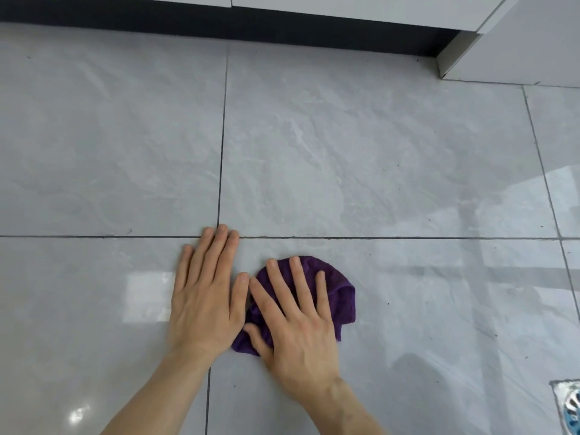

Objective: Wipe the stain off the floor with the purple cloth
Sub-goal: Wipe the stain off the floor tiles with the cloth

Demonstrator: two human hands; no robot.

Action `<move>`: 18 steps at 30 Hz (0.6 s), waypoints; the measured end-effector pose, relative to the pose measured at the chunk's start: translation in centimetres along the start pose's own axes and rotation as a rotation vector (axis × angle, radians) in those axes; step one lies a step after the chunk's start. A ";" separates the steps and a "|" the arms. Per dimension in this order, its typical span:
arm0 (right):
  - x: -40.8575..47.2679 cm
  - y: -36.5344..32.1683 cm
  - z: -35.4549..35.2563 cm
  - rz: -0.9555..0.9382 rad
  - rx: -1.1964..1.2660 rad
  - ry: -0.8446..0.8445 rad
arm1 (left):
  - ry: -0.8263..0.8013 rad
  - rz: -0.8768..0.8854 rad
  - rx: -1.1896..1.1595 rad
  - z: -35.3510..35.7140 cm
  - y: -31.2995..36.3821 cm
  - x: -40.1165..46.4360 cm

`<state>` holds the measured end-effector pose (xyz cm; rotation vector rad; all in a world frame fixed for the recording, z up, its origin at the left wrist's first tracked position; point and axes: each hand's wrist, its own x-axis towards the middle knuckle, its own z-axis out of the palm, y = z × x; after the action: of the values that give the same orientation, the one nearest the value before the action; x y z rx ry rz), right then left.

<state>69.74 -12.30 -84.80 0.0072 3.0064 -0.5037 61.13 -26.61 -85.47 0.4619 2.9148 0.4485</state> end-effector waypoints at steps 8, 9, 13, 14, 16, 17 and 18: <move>2.7 1.1 -0.2 0.020 0.026 0.050 | 0.018 0.016 -0.011 0.2 0.0 -0.1; 3.9 1.6 -0.5 0.024 0.019 0.061 | 0.023 0.016 -0.017 0.1 0.0 -0.1; 9.7 4.5 -1.9 0.086 -0.031 0.102 | 0.024 0.015 -0.028 0.1 0.1 -0.1; 10.5 5.2 -2.2 0.099 -0.037 0.105 | 0.024 0.015 -0.027 0.1 0.1 -0.1; 11.0 5.7 -2.2 0.108 -0.044 0.113 | 0.018 0.009 -0.025 0.1 0.0 -0.1; 11.0 5.8 -2.2 0.116 -0.046 0.119 | 0.015 0.006 -0.025 0.0 0.0 -0.1; 10.9 5.8 -2.1 0.130 -0.047 0.128 | 0.015 0.004 -0.026 0.0 0.0 -0.1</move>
<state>58.79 -6.23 -85.67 0.2395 3.1141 -0.4348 61.21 -26.60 -85.47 0.4634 2.9190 0.4919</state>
